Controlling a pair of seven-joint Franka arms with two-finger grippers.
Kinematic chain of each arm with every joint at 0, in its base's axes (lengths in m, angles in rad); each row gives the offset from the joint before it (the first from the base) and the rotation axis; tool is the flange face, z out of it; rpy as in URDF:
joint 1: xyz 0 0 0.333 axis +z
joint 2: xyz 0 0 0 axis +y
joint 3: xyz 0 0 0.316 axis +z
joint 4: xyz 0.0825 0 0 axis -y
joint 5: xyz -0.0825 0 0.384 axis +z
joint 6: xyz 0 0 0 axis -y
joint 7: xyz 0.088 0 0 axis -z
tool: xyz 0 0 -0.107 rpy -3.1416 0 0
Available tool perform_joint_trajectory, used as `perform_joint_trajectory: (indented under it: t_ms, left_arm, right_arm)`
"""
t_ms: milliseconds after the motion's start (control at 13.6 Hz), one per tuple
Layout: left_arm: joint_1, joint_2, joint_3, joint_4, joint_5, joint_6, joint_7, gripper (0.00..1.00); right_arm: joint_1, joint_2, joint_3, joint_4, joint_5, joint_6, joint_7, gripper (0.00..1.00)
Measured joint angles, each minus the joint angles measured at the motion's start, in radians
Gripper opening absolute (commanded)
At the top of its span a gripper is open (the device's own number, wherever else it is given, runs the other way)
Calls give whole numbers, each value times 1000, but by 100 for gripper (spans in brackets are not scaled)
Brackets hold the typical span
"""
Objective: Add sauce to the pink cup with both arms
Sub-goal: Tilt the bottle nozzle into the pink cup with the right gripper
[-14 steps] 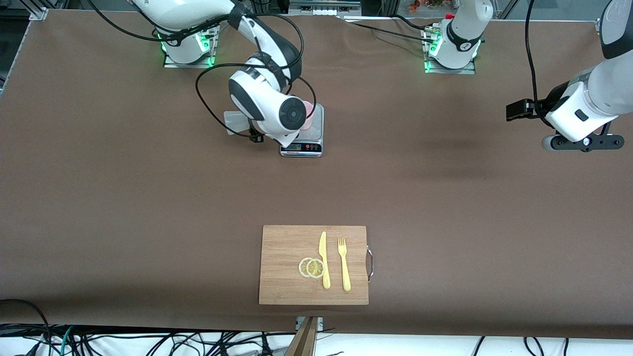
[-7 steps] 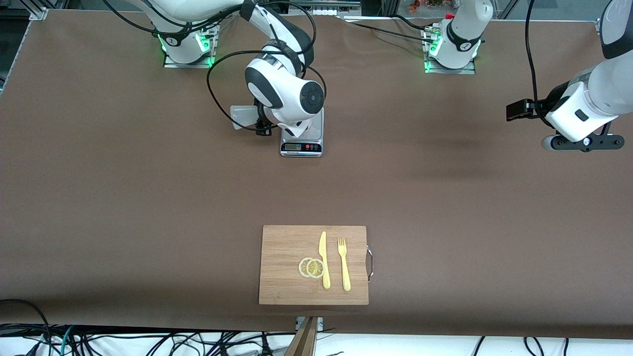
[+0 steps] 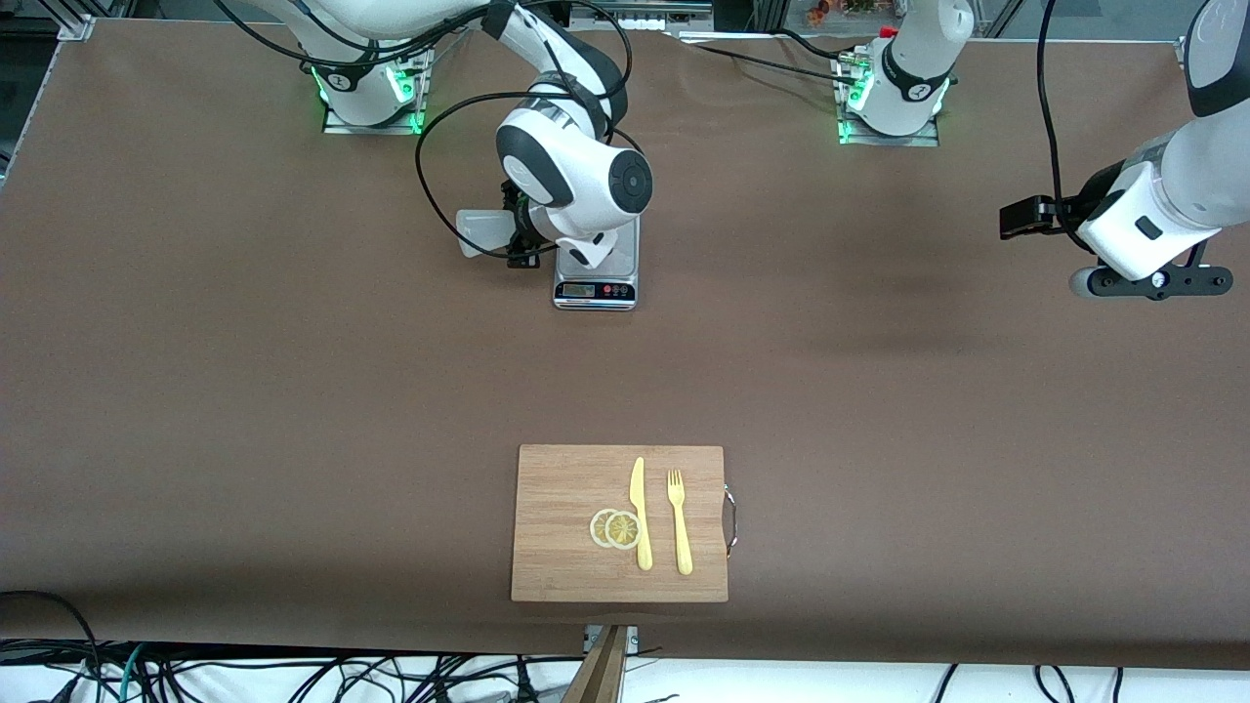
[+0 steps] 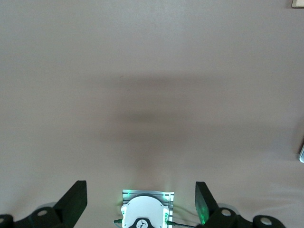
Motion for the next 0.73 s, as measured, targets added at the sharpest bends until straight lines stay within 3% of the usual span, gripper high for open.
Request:
perform_joint_trajectory:
  t_ms: [734]
  left_arm:
    - [2,1,1,0,0,0,0,100]
  right_arm:
    - [31,34,0,21,-72,-17,64,0]
